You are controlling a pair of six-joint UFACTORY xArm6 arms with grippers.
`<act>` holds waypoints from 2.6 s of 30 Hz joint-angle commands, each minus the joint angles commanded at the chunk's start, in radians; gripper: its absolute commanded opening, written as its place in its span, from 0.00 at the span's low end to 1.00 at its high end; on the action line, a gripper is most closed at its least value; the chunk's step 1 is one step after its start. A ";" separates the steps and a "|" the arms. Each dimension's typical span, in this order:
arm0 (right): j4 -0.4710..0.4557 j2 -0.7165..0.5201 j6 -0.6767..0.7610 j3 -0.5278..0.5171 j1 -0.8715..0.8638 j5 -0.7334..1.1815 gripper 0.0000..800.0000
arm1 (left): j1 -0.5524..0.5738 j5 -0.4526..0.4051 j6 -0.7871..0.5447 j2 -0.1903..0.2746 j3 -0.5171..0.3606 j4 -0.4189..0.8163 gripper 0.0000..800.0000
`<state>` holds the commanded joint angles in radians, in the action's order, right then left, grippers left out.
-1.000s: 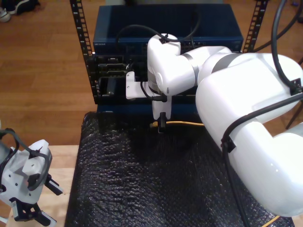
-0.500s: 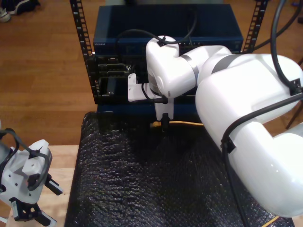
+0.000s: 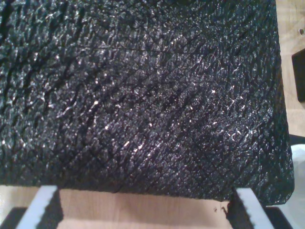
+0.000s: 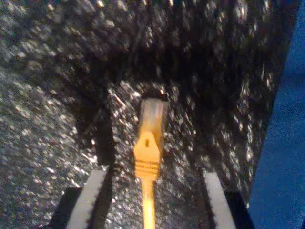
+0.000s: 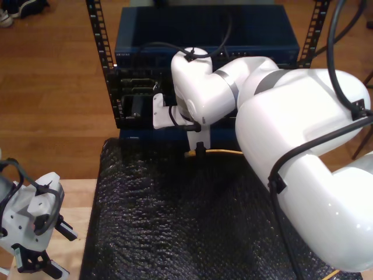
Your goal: Grab the cable and plug it in
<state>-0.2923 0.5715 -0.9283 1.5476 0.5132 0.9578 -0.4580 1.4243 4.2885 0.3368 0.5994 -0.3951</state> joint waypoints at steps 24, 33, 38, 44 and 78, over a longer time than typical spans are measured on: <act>-0.017 -0.002 0.026 -0.006 0.035 0.005 0.40 | 0.000 0.000 0.000 0.000 0.000 0.000 1.00; -0.018 -0.002 0.031 -0.008 0.037 0.003 0.28 | 0.000 0.000 0.000 0.000 0.000 0.000 1.00; -0.018 -0.002 0.032 -0.008 0.037 0.002 0.22 | 0.000 0.000 0.000 0.000 0.000 0.000 1.00; -0.018 -0.002 0.032 -0.009 0.037 0.002 0.14 | 0.000 0.000 0.000 0.000 0.000 0.000 1.00; 0.226 -0.333 -0.107 -0.167 -0.031 0.124 0.01 | 0.057 0.060 -0.002 0.006 0.048 -0.101 1.00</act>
<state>-0.0667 0.2386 -1.0357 1.3803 0.4826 1.0821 -0.4012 1.4841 4.2870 0.3429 0.6469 -0.4964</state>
